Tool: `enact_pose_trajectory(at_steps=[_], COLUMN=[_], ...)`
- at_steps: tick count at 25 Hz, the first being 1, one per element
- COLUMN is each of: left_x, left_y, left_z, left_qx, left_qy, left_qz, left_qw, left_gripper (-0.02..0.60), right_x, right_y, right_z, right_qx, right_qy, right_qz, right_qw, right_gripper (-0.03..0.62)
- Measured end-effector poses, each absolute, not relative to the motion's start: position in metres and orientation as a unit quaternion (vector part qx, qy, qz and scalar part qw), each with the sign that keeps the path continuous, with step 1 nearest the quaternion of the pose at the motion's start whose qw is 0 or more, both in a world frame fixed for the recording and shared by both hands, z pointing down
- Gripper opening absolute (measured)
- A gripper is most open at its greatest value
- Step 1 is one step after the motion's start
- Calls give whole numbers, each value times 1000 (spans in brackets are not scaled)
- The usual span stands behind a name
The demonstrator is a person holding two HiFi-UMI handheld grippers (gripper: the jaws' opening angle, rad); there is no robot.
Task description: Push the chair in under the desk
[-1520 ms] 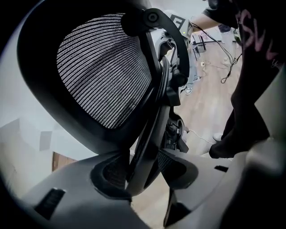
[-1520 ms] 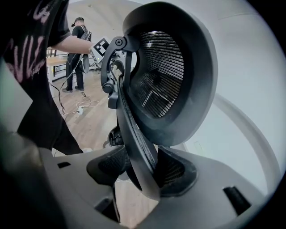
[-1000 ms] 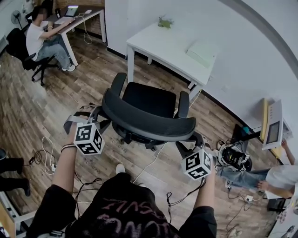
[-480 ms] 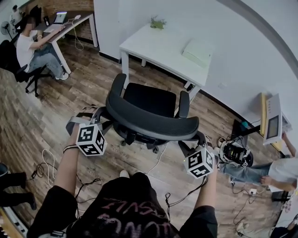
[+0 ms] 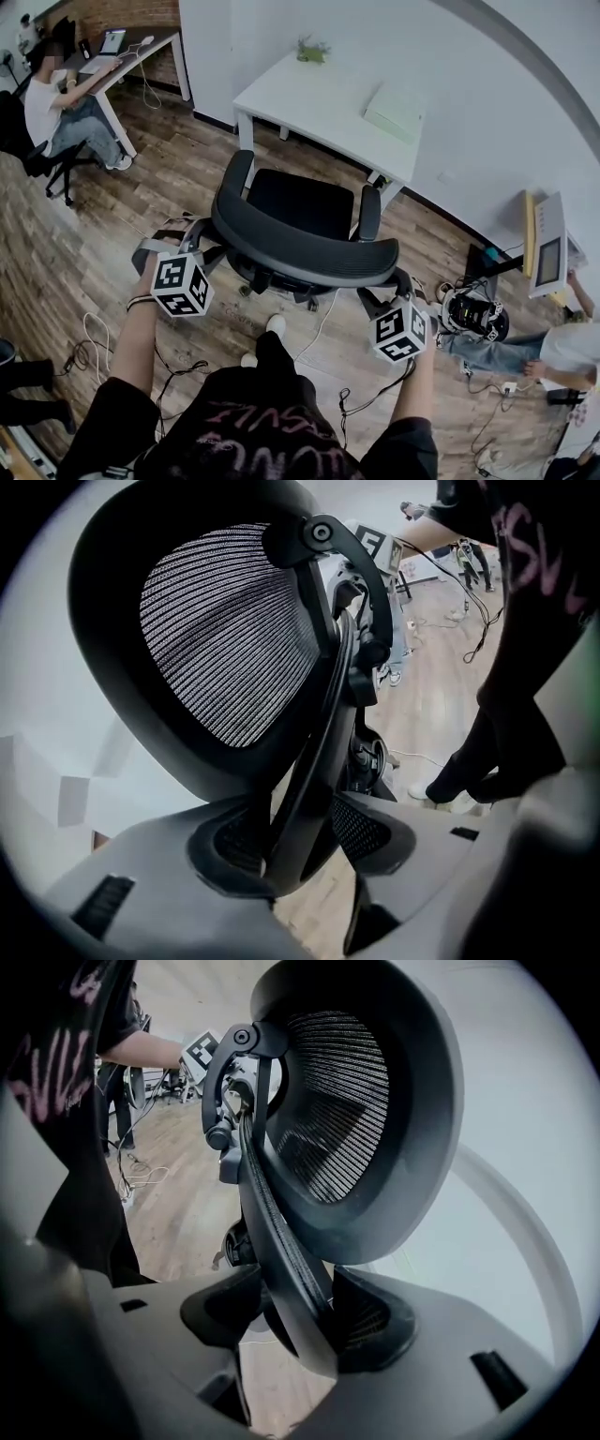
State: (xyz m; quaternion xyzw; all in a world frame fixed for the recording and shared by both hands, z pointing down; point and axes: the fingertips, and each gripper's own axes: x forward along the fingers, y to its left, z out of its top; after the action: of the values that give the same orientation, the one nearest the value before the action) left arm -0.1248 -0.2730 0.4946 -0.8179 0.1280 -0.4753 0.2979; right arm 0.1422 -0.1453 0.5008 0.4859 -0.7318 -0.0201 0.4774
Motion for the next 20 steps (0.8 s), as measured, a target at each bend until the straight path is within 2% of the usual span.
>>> enact_pose_trajectory(at_steps=[20], left_x=[-79], left_y=[-354], left_z=[496], left_qx=[-831], left_qy=[110], left_qz=[-458], left_qw=[296], left_gripper=[218], right_x=[183], right_y=[-215], right_z=[502], right_qx=[504], right_qy=[-719], right_qz=[-19], right_qw=[479], right_gripper=[245])
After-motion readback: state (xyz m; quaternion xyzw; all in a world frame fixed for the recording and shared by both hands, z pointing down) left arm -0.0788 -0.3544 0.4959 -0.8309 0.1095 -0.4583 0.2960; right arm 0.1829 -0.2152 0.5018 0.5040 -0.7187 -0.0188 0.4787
